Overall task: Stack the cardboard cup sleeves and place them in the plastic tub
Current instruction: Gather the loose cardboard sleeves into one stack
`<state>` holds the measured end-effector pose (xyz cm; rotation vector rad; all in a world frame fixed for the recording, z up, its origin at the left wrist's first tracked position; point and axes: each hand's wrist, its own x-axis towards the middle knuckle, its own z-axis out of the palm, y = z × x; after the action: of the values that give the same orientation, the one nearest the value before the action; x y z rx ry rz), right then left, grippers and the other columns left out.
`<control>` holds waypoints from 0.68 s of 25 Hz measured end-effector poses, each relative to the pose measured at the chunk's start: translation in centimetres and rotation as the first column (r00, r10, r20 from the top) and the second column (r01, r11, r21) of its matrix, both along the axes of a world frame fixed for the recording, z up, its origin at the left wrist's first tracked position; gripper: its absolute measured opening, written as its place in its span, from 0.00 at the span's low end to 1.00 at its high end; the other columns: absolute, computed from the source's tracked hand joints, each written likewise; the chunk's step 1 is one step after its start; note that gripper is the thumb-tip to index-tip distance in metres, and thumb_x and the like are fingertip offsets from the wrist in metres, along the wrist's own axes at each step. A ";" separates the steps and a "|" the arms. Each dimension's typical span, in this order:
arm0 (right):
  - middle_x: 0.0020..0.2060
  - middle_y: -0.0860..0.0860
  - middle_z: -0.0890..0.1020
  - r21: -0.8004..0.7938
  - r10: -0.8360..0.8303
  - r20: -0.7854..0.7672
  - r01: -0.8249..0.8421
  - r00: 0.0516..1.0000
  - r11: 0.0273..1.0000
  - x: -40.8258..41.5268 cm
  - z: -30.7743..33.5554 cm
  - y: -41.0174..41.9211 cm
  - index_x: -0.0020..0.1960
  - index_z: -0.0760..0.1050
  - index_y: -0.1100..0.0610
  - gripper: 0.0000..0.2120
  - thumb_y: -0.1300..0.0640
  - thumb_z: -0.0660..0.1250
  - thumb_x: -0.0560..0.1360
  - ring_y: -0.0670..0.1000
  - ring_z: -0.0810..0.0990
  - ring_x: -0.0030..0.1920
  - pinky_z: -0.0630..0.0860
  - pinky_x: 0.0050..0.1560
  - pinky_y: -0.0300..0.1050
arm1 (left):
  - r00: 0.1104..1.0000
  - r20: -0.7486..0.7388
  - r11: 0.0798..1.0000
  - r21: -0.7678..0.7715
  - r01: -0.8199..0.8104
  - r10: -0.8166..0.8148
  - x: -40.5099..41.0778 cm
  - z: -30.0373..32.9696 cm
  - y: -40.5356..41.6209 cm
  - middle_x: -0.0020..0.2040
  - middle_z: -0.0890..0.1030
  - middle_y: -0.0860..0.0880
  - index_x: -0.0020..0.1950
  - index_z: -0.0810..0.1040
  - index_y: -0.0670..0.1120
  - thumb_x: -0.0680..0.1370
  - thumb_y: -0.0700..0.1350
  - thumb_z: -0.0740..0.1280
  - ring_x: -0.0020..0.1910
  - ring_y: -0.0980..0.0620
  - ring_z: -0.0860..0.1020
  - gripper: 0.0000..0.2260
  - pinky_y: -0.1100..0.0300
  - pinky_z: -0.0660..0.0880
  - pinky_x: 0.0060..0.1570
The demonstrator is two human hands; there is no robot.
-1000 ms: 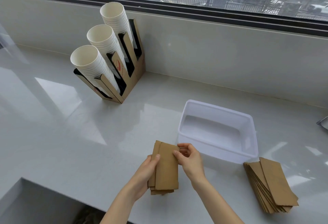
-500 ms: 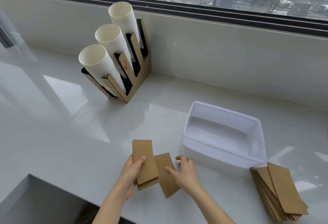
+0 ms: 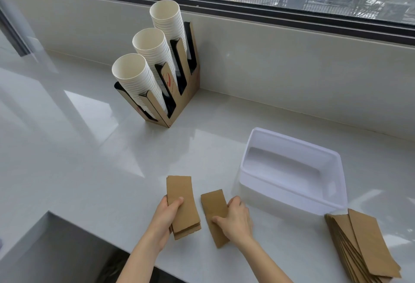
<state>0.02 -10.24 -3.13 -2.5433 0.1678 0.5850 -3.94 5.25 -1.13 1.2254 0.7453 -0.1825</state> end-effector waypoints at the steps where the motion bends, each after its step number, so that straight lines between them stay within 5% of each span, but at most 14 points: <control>1: 0.52 0.55 0.74 0.059 -0.026 -0.023 0.027 0.999 0.998 0.0 0.2 -0.2 0.53 0.62 0.56 0.18 0.51 0.68 0.70 0.56 0.74 0.54 0.71 0.50 0.47 | 1.000 -0.001 1.000 -0.003 0.003 -0.003 0.0 0.0 0.0 0.47 0.78 0.49 0.59 0.68 0.47 0.78 0.44 0.60 0.48 0.48 0.76 0.09 0.55 0.75 0.43; 4: 0.45 0.52 0.76 0.259 -0.120 -0.061 0.132 0.991 0.957 0.5 0.5 -0.8 0.55 0.65 0.56 0.12 0.58 0.62 0.74 0.53 0.74 0.45 0.73 0.46 0.46 | 1.000 -0.004 1.000 -0.010 0.016 -0.016 0.0 -0.1 -0.1 0.47 0.78 0.49 0.59 0.68 0.47 0.78 0.44 0.60 0.49 0.47 0.76 0.09 0.55 0.75 0.43; 10: 0.45 0.50 0.79 0.640 -0.227 -0.147 0.268 0.963 0.720 1.1 2.7 -2.0 0.60 0.71 0.57 0.12 0.60 0.60 0.76 0.49 0.77 0.45 0.71 0.39 0.36 | 0.999 -0.006 0.999 -0.024 0.037 -0.037 0.2 0.0 -0.5 0.50 0.78 0.47 0.61 0.69 0.47 0.78 0.45 0.59 0.50 0.46 0.76 0.12 0.55 0.74 0.42; 13: 0.41 0.46 0.79 0.715 -0.187 -0.172 0.253 0.967 0.652 1.1 3.9 -1.8 0.56 0.72 0.55 0.10 0.60 0.61 0.76 0.42 0.75 0.42 0.70 0.38 0.35 | 0.996 0.010 0.995 -0.049 0.090 -0.090 0.3 0.2 -1.0 0.52 0.79 0.47 0.62 0.69 0.47 0.79 0.46 0.58 0.50 0.47 0.77 0.13 0.54 0.75 0.43; 17: 0.42 0.50 0.78 0.711 -0.170 -0.145 0.222 0.975 0.667 0.8 3.6 -0.9 0.53 0.72 0.55 0.08 0.60 0.64 0.74 0.46 0.76 0.42 0.72 0.39 0.37 | 0.988 0.046 0.984 -0.092 0.154 -0.150 0.4 0.8 -1.9 0.53 0.80 0.46 0.62 0.71 0.47 0.79 0.49 0.56 0.49 0.48 0.79 0.14 0.54 0.77 0.42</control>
<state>0.78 -11.13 0.51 -1.6973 0.1853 0.5145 -3.54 3.30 -0.30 1.1922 0.6027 -0.3157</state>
